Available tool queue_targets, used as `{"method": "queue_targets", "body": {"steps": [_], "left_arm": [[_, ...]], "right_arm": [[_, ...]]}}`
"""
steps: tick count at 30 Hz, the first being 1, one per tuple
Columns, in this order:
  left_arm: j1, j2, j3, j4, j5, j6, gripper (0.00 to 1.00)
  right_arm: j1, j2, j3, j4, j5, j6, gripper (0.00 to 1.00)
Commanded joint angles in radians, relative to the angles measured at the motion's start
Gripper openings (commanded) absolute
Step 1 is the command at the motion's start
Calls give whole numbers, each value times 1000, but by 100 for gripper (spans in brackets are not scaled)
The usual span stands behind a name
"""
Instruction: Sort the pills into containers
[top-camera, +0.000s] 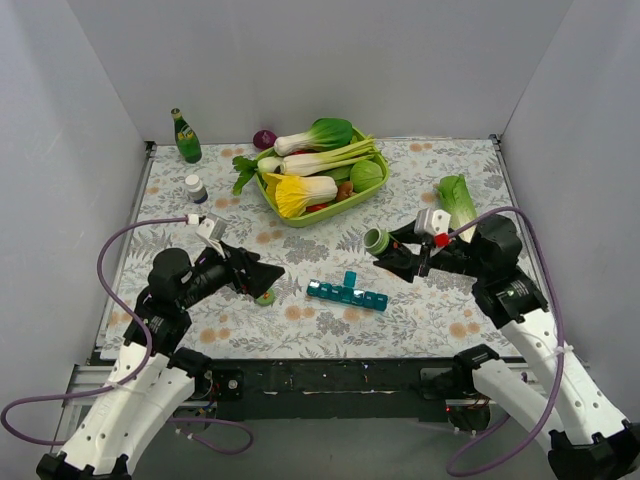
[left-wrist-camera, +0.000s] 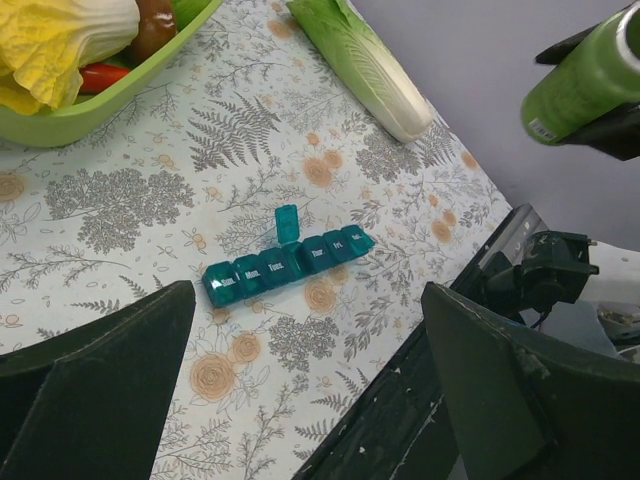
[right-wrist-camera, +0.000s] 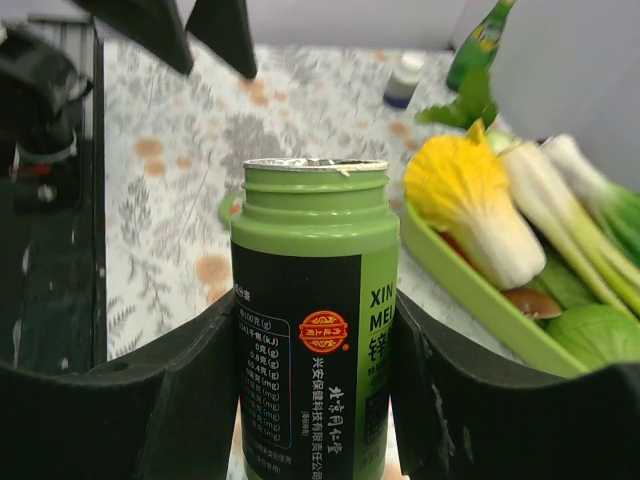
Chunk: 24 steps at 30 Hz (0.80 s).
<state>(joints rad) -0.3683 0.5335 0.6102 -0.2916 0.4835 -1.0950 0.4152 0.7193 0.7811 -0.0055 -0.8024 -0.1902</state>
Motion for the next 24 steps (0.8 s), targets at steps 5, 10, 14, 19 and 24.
{"method": "queue_targets", "body": {"steps": [5, 10, 14, 19, 24], "left_arm": [[5, 42, -9, 64, 26, 125, 98], [6, 51, -38, 103, 17, 158, 98], [5, 46, -64, 146, -14, 184, 98], [6, 46, -86, 167, -104, 214, 98], [5, 43, -82, 157, -190, 233, 98]], "right_arm": [[74, 192, 47, -522, 95, -537, 1], [131, 354, 110, -732, 100, -719, 1], [154, 371, 44, -677, 130, -712, 1], [165, 454, 53, -611, 213, -645, 1], [178, 538, 79, -608, 293, -626, 1]]}}
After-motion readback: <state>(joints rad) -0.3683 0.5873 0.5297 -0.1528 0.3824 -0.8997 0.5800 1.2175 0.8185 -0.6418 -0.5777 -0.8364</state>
